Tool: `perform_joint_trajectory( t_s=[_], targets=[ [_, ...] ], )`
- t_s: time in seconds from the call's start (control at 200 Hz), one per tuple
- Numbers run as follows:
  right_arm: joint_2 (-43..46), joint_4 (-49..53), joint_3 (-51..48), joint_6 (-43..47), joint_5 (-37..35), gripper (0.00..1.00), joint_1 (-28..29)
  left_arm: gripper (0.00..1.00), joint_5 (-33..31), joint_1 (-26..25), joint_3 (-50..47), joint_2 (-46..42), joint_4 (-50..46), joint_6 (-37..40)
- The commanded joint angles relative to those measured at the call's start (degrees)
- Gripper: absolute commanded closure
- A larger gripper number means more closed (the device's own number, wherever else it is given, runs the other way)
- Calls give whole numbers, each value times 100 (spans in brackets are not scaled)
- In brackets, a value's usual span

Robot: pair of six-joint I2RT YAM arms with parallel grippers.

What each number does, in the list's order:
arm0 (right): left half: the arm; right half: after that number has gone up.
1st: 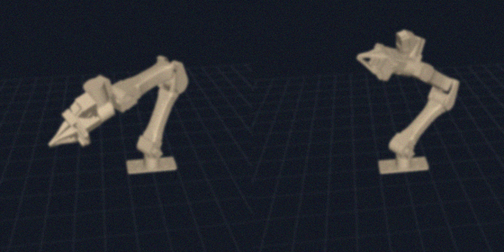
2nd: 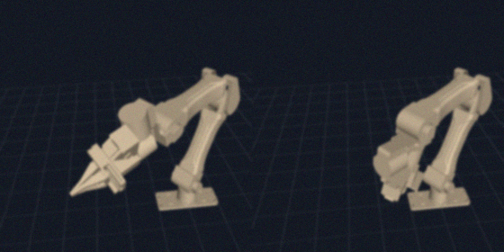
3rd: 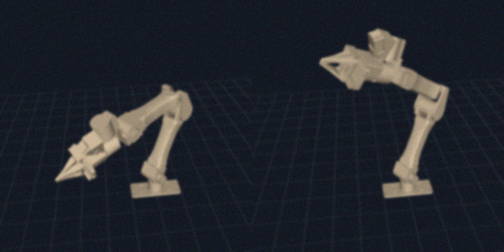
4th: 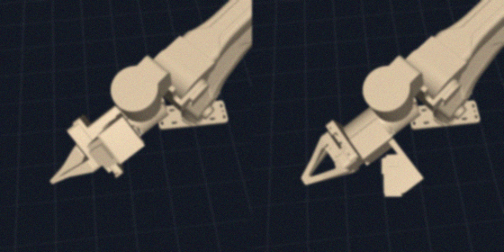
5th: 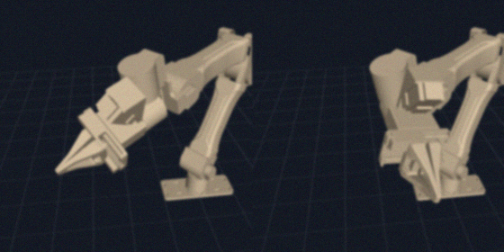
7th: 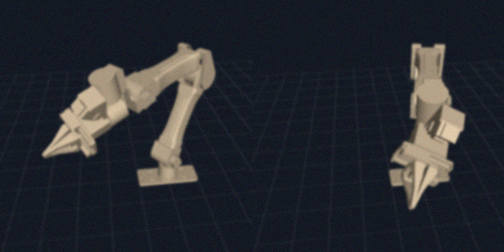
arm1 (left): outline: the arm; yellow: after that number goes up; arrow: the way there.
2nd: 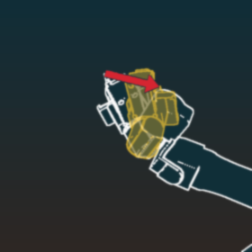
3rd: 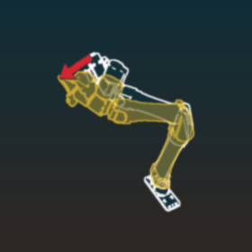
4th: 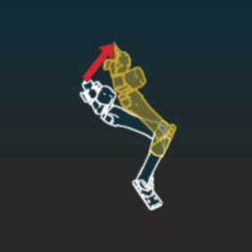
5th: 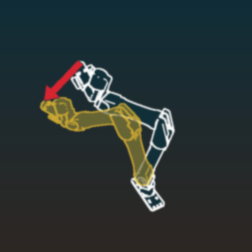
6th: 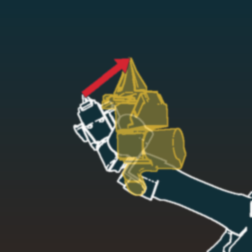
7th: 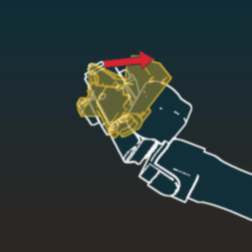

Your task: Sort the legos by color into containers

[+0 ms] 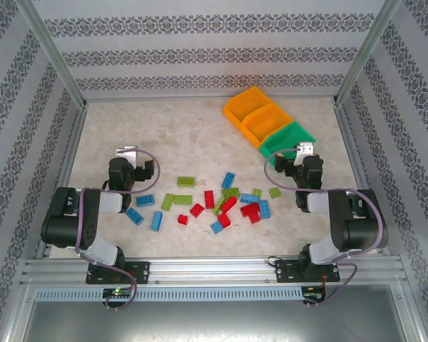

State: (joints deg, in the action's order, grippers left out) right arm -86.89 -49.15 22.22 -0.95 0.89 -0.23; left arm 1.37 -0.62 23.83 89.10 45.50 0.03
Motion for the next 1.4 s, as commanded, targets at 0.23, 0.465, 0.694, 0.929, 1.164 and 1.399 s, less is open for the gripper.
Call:
perform_joint_trajectory(
  t_s=[0.23, 0.465, 0.694, 0.929, 1.164, 1.399],
  targets=[
    [54, -139, 11, -46, 0, 2, 49, 1, 66, 67, 6, 29, 171, 14],
    [58, -139, 11, -55, 26, 2, 32, 1, 66, 62, 0, 28, 170, 15],
    [45, -139, 8, -99, 149, 2, -21, 1, 66, 63, 6, 31, 170, 14],
    [59, -156, 2, -101, 162, 2, -30, 1, 72, 62, 7, 31, 170, 15],
    [600, 843, 290, -131, 162, 3, -30, 0, 184, 56, 443, -323, -914, 93],
    [1589, 3010, 796, -905, 41, 10, -39, 0, 630, -75, 2010, -943, -4004, -952]
  ],
)
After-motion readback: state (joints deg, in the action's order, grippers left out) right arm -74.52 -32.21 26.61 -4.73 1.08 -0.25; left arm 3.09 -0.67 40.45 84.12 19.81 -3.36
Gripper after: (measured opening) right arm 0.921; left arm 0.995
